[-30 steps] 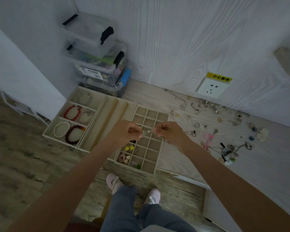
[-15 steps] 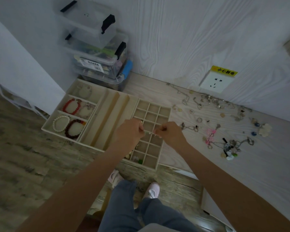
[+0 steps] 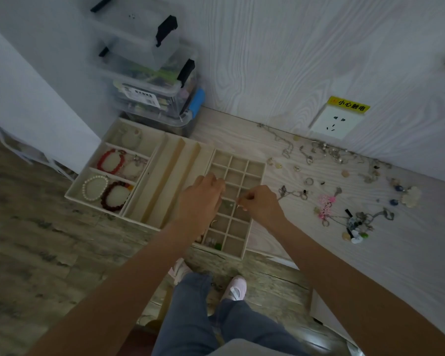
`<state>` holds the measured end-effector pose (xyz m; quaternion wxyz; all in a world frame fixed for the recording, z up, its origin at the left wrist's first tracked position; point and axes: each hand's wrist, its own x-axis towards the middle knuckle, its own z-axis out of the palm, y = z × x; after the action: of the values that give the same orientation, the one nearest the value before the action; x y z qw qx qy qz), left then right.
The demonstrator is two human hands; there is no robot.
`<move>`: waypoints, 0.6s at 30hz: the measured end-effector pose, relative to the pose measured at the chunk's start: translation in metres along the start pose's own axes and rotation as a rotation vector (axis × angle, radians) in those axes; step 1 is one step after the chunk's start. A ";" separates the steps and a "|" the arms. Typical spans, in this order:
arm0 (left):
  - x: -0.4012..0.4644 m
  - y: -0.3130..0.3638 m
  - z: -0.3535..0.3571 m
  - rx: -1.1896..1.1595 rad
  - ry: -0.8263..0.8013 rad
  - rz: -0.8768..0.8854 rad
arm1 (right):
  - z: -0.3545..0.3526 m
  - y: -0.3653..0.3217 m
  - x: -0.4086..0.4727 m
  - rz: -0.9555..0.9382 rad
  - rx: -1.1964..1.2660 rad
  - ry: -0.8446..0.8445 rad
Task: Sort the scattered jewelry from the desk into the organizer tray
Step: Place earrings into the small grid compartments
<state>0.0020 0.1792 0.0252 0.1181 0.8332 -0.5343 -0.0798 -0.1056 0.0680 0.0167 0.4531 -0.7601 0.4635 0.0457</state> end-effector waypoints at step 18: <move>-0.014 -0.014 -0.006 0.270 -0.130 0.243 | 0.018 -0.007 -0.013 -0.123 -0.177 0.089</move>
<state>0.0095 0.1984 0.0271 -0.0207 0.7638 -0.6435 -0.0460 -0.1016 0.0913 0.0173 0.3651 -0.8255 0.4297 0.0248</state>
